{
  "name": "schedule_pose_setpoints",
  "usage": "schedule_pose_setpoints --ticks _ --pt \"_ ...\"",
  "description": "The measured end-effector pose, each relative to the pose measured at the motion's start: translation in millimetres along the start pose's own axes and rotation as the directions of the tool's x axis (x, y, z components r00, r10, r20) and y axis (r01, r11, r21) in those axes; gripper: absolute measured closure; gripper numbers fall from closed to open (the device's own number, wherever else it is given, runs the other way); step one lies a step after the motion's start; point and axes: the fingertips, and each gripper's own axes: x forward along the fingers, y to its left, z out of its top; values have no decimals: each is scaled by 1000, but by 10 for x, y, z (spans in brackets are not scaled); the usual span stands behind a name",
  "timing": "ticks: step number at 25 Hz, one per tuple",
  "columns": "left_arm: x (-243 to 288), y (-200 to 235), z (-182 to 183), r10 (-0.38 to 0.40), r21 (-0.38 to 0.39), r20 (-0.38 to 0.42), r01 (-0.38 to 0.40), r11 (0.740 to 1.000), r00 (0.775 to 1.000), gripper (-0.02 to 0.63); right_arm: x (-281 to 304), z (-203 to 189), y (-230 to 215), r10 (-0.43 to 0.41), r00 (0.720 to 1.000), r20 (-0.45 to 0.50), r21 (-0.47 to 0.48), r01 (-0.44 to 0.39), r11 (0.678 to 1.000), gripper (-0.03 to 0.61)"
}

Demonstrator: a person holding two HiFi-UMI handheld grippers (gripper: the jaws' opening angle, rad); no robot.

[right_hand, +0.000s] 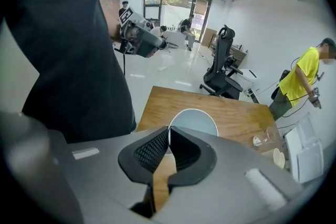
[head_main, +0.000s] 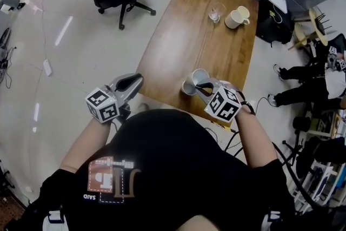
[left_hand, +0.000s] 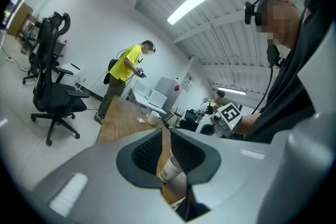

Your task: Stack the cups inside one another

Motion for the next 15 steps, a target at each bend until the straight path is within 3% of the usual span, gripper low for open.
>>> schedule_pose_setpoints --ticks 7,10,13,15 --pt "265 -197 -124 -46 3 -27 46 999 999 587 378 -258 228 44 998 -49 25 -43 999 548" --pt "308 -239 -156 -49 3 -32 49 999 998 587 480 -296 268 60 997 -44 48 -58 997 492" --pt "318 -237 -160 -46 3 -28 46 999 999 586 359 -239 227 49 999 17 81 -50 995 465" --pt "304 -212 -154 -41 2 -22 41 999 999 587 152 -185 48 -18 995 103 162 1 987 466"
